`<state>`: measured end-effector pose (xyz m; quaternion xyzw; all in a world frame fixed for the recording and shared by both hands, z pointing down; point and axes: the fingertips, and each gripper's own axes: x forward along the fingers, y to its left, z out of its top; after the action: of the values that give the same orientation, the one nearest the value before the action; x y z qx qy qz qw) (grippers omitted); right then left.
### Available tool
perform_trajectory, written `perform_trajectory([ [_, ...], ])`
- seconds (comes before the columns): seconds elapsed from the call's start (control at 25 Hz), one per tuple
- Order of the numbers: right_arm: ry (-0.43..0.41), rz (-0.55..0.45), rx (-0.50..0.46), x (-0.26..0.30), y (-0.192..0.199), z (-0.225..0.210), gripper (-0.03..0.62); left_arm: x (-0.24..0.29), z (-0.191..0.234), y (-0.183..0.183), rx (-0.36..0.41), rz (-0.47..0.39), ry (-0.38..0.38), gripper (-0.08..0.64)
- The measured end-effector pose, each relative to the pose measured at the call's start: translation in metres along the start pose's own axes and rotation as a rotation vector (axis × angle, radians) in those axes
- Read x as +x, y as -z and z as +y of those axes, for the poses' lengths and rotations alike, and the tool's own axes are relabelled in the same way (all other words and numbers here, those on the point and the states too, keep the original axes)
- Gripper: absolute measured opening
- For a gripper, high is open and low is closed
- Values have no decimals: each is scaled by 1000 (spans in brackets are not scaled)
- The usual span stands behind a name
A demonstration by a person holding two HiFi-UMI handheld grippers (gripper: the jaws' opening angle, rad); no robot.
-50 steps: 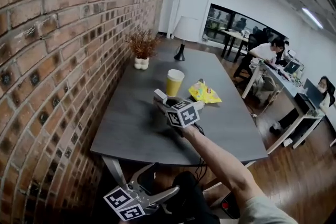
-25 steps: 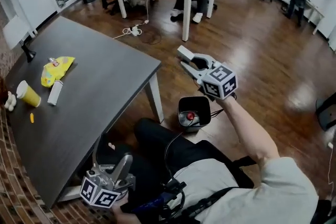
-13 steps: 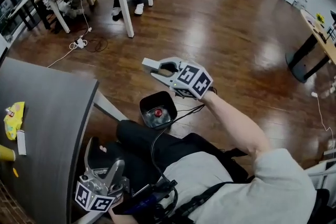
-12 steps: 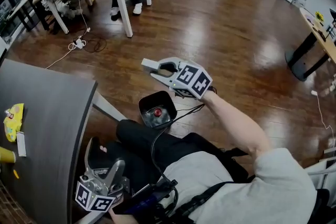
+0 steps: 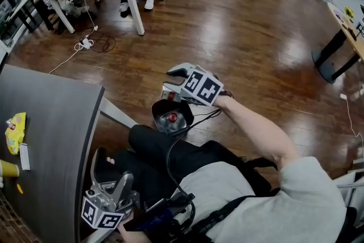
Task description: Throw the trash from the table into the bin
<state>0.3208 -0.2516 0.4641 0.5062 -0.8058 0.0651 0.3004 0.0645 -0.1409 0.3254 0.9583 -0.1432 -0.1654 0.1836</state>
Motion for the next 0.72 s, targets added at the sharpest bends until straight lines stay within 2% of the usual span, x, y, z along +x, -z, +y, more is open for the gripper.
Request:
perform_trajectory([
  [0.24, -12, -29, -27, 16, 0, -10, 141, 6, 13, 11, 14, -30, -11, 445],
  [0.44, -28, -100, -20, -8, -14, 17, 140, 0, 2, 15, 1, 7, 11, 445],
  [0.52, -47, -185, -36, -22, -38, 25, 141, 0, 0, 14, 9, -2, -1, 445],
  [0.64, -94, -351, -111, -26, -73, 33, 140, -1, 4, 8, 51, -40, -51, 446],
  [0.72, -102, -407, -144, -29, -88, 46, 140, -6, 8, 3, 69, -52, -72, 446],
])
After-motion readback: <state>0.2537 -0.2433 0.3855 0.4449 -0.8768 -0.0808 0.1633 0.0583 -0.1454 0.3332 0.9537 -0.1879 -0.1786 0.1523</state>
